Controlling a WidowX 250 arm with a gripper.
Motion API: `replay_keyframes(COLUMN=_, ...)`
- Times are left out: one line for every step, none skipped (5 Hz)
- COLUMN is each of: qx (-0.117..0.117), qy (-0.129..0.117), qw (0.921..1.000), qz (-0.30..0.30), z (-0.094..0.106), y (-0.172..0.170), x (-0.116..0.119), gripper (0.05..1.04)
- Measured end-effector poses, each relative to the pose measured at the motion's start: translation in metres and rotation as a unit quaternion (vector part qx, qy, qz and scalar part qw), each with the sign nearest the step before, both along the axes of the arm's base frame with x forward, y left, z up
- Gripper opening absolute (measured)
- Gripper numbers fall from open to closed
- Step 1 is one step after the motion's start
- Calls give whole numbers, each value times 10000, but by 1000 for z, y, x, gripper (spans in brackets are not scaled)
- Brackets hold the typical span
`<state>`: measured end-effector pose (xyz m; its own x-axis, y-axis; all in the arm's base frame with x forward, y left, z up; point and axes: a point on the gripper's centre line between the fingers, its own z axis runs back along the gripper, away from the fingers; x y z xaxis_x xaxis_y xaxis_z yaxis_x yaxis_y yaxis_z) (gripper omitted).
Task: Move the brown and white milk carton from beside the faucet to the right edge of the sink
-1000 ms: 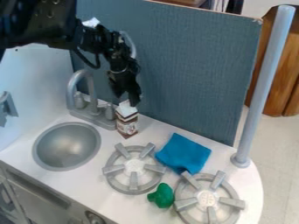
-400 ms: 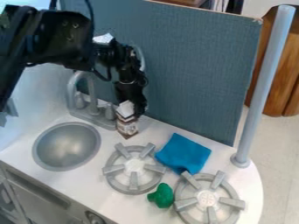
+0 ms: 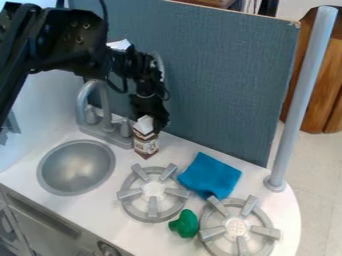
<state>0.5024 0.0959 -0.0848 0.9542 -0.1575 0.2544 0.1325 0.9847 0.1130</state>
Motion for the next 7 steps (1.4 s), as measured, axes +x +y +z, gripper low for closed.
replay_keyframes(qx=-120, qy=79, qw=9999, qz=51, z=3, y=-2, x=-1, gripper=818)
replay_keyframes(qx=-477, qy=14, qw=9985, qz=283, z=12, y=-9, x=5, gripper=818)
replay_keyframes(qx=-722, qy=-112, qw=9964, qz=421, z=14, y=-5, x=5, gripper=818)
replay_keyframes(qx=-752, qy=-429, qw=9955, qz=392, z=44, y=3, x=5, gripper=818)
replay_keyframes(qx=-764, qy=-445, qw=9960, qz=93, z=44, y=2, x=-23, gripper=818)
replay_keyframes(qx=-819, qy=-669, qw=9943, qz=-103, z=64, y=6, x=-53, gripper=818)
replay_keyframes(qx=-752, qy=-629, qw=9951, qz=-91, z=65, y=13, x=-72, gripper=818)
